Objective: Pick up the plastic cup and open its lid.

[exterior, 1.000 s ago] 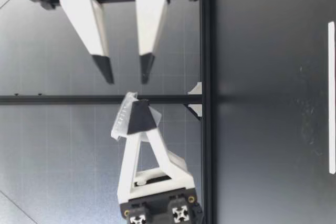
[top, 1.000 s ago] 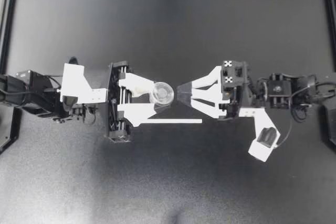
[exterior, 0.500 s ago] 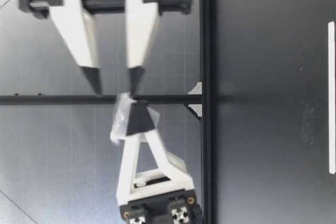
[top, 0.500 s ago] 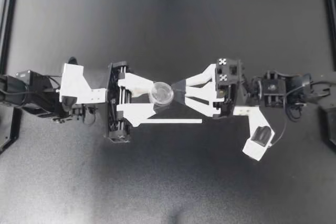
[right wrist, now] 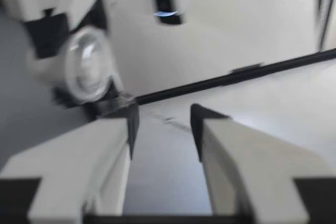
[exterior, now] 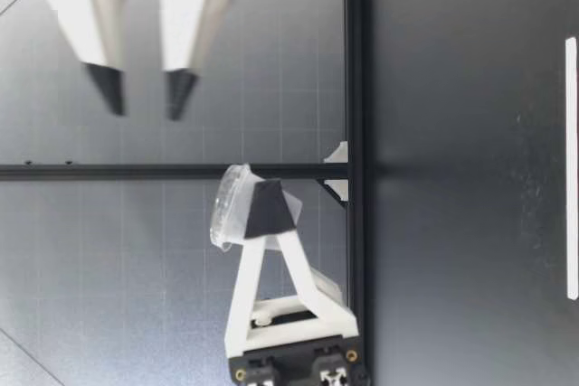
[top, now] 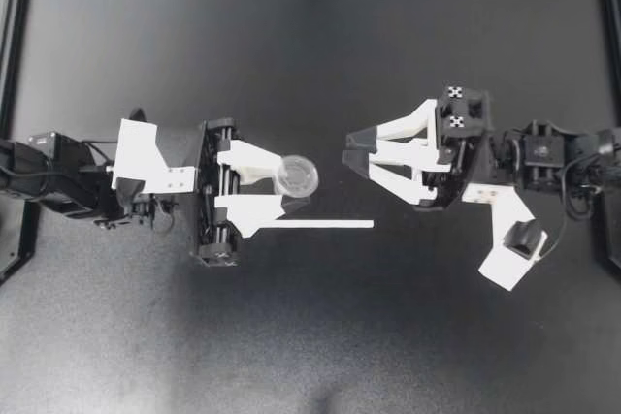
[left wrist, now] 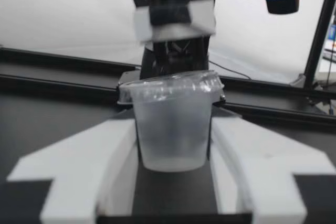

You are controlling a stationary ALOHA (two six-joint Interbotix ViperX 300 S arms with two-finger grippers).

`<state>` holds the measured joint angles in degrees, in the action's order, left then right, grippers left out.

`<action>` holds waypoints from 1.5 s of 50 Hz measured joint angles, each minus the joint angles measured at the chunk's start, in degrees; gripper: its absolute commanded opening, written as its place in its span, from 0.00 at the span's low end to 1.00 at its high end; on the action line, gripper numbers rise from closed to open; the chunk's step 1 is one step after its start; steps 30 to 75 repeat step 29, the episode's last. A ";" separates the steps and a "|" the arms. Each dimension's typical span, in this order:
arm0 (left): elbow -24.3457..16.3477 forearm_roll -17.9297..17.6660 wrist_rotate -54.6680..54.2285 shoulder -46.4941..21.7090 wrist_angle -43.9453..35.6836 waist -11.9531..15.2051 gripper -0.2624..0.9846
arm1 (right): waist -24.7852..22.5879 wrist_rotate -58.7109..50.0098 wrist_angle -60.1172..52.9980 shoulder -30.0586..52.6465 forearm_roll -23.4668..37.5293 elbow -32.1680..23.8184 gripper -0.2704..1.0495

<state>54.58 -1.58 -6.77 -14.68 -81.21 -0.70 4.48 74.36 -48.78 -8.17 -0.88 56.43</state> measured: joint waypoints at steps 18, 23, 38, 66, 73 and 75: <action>0.26 0.35 2.29 0.97 0.09 0.00 0.37 | -0.18 -7.21 4.66 2.20 -0.44 0.18 0.57; 0.35 0.35 2.81 1.49 0.09 -0.09 0.37 | -0.26 -7.47 6.42 2.20 -0.44 0.18 0.57; 0.35 0.35 3.08 1.49 0.09 -0.09 0.37 | -0.26 -7.56 7.91 2.20 -0.44 -0.18 0.57; 0.35 0.35 3.08 1.49 0.09 -0.09 0.37 | -0.26 -7.56 7.91 2.20 -0.44 -0.18 0.57; 0.35 0.35 3.08 1.49 0.09 -0.09 0.37 | -0.26 -7.56 7.91 2.20 -0.44 -0.18 0.57; 0.35 0.35 3.08 1.49 0.09 -0.09 0.37 | -0.26 -7.56 7.91 2.20 -0.44 -0.18 0.57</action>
